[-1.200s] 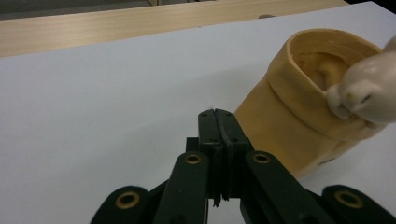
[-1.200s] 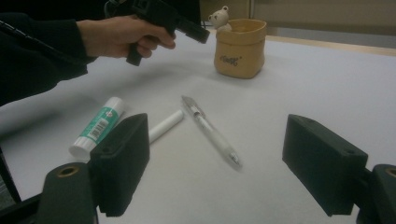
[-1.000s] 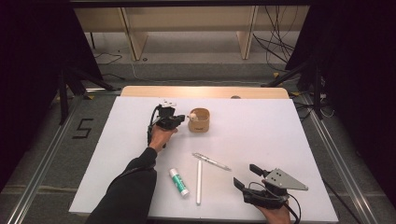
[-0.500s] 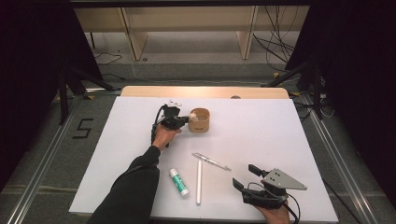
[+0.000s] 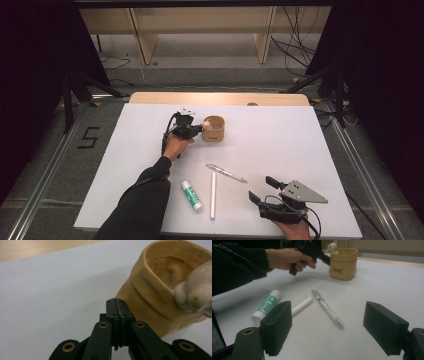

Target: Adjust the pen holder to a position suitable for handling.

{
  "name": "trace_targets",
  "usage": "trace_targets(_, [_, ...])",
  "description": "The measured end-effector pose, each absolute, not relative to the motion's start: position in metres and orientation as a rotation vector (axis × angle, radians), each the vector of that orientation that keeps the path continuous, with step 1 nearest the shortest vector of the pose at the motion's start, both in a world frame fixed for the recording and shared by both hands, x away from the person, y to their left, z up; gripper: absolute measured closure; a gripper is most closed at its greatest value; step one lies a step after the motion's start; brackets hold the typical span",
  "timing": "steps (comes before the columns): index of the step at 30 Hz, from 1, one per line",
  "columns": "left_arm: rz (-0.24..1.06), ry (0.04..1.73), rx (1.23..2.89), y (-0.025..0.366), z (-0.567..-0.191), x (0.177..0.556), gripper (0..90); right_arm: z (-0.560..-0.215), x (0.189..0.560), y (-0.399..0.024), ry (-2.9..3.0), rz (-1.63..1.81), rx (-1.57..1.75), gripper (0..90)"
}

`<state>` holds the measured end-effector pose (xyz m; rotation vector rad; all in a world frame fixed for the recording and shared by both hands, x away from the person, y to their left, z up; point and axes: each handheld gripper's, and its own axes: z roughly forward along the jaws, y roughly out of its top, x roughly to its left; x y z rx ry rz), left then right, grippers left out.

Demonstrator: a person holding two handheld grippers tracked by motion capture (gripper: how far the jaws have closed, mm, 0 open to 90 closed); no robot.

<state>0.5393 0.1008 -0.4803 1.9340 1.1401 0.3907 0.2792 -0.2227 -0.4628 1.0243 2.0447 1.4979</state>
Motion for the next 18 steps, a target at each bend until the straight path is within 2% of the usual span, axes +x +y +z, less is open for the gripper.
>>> trace_targets(18, [0.399,1.129,1.954,0.0925,-0.4772,0.5331,89.3,-0.4628,0.2796,-0.2222,2.045,1.498,1.026,23.9])
